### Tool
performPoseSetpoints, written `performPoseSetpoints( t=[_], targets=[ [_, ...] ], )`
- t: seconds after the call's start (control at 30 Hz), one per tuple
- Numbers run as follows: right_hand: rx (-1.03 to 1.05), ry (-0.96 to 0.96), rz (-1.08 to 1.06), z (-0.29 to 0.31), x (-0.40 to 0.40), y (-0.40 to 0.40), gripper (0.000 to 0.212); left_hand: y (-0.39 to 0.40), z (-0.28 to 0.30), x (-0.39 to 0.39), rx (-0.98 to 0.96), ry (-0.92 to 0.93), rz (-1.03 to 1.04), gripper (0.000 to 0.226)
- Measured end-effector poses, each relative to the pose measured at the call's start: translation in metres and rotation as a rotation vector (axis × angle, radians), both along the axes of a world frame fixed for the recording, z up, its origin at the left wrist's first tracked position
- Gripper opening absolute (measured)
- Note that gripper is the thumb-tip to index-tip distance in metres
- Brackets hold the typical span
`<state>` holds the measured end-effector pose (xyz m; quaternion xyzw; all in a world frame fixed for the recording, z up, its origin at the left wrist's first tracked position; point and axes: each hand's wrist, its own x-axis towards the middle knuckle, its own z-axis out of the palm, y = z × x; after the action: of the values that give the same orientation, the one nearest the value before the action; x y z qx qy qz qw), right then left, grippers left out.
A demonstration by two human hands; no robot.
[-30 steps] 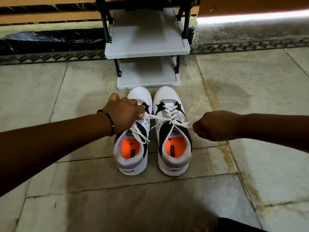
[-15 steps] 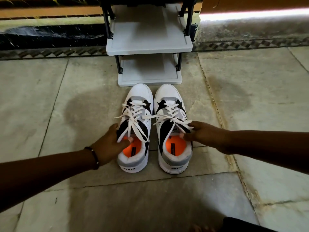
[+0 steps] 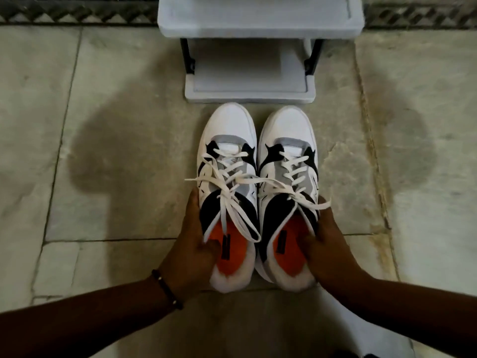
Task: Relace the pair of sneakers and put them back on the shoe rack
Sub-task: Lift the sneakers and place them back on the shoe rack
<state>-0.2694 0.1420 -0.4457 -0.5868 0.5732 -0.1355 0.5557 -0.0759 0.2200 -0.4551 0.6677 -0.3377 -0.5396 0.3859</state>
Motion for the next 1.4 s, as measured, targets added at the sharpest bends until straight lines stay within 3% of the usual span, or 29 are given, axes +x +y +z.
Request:
performPoseSetpoints(
  t=[0.07,0.17,0.3,0.47,0.6,0.77,0.9,1.1,1.4],
  targets=[
    [-0.002,0.009,0.008,-0.001,0.003,0.002,0.07,-0.004,0.0,-0.004,-0.008,-0.023,0.003,0.082],
    [-0.013,0.066,-0.02,0.0,0.012,0.004,0.058,-0.012,0.0,-0.013,-0.006,-0.088,0.076,0.084],
    [-0.009,0.097,-0.178,0.002,0.03,0.006,0.06,-0.016,0.008,-0.021,0.07,-0.13,0.171,0.089],
    [0.013,0.082,-0.245,0.017,0.031,-0.003,0.044,-0.017,0.028,-0.014,0.114,-0.055,0.177,0.072],
    [0.086,0.104,-0.309,0.073,0.027,-0.003,0.022,-0.007,0.066,-0.016,0.279,0.078,0.298,0.048],
    [0.175,0.169,-0.333,0.166,0.022,0.021,0.034,0.023,0.163,-0.034,0.38,0.063,0.44,0.037],
    [0.178,0.148,-0.252,0.26,0.016,0.036,0.044,0.053,0.246,-0.034,0.392,0.021,0.377,0.053],
    [0.162,0.142,-0.246,0.374,0.021,0.059,0.054,0.08,0.345,-0.009,0.327,0.038,0.337,0.058],
    [0.077,0.063,-0.333,0.431,0.05,0.056,0.05,0.06,0.427,0.005,0.246,0.128,0.414,0.057]
  ],
)
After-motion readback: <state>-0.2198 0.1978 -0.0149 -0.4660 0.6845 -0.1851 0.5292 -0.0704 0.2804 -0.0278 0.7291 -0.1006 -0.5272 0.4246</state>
